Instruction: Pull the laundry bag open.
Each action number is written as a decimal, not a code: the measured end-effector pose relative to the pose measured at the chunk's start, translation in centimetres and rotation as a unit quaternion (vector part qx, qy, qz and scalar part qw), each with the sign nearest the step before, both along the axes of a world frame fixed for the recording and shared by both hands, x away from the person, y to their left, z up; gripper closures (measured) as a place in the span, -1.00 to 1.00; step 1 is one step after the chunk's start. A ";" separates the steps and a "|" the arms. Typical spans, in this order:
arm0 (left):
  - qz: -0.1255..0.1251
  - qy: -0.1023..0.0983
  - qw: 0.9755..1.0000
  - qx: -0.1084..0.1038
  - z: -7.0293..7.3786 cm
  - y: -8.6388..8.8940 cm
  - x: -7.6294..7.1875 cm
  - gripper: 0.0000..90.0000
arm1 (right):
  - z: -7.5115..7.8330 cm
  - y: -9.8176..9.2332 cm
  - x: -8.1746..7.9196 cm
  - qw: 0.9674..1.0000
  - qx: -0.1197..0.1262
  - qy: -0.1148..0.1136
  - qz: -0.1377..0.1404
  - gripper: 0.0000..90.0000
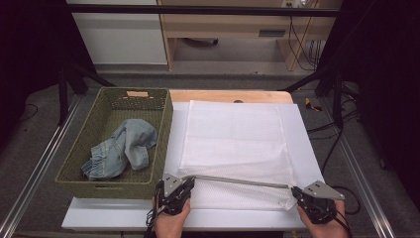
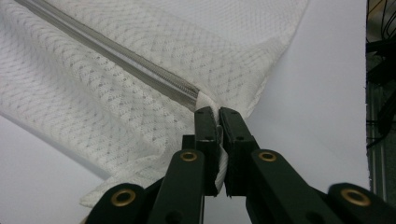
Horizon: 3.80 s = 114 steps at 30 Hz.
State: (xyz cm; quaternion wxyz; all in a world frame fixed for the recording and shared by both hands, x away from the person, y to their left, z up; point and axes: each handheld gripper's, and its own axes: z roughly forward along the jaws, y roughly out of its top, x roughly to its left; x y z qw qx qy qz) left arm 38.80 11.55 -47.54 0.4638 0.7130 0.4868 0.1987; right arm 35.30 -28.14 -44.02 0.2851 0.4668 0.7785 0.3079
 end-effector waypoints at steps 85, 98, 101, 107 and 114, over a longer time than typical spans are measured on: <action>0.027 0.004 1.000 0.009 -1.0 2.8 -3.0 0.92 | -1.0 -1.1 0.9 0.999 -0.016 0.046 0.001 0.93; 0.029 0.008 1.000 0.007 -1.4 3.1 -3.2 0.92 | -1.1 -1.1 0.9 0.998 -0.015 0.053 0.002 0.93; 0.030 0.010 1.000 0.003 -1.5 3.3 -3.3 0.92 | -1.1 -1.2 0.9 0.998 -0.012 0.054 -0.001 0.93; 0.033 0.007 0.999 0.002 -1.6 3.3 -3.3 0.92 | -1.2 -1.3 1.0 0.998 -0.017 0.058 -0.001 0.93; 0.034 0.004 0.999 0.001 -1.4 3.5 -3.3 0.92 | -1.3 -1.3 1.1 0.998 -0.018 0.060 0.001 0.93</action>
